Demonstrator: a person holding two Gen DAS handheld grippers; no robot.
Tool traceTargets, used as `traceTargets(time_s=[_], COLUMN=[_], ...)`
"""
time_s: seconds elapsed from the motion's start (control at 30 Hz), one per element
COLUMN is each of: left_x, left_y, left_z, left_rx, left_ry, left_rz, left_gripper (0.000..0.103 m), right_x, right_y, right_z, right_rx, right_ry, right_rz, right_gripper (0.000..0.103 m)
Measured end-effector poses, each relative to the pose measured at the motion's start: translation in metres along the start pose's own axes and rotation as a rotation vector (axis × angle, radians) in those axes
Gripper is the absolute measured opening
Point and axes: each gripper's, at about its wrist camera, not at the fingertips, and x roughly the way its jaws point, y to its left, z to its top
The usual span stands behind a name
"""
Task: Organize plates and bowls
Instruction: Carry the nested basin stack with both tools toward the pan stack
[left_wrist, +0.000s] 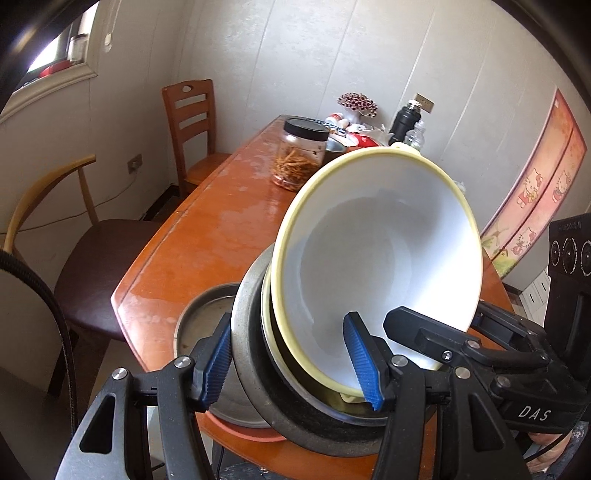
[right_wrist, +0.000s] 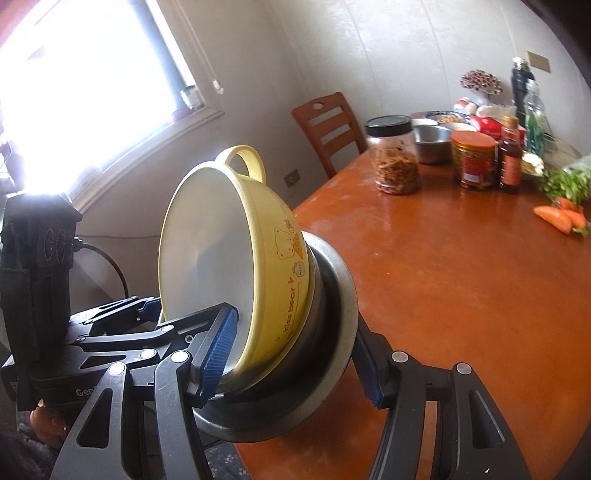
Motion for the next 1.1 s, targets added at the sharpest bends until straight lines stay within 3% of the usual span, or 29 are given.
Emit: traceTargets(time_s=[0.47, 1.1], left_x=[0.008, 0.029], left_y=[0.035, 0.039], left_z=[-0.001, -0.002], left_rx=[-0.053, -0.063], left_ry=[0.019, 0.063], left_rz=[0.039, 0.064], left_gripper=[0.058, 0.058], right_x=[0.037, 0.066], right_y=[0.018, 0.007], right_z=[0.007, 0.000], right_rx=[-0.022, 0.010], right_ry=[0.059, 0.130], right_rz=[0.045, 0.058], right_gripper=[0.063, 0.063])
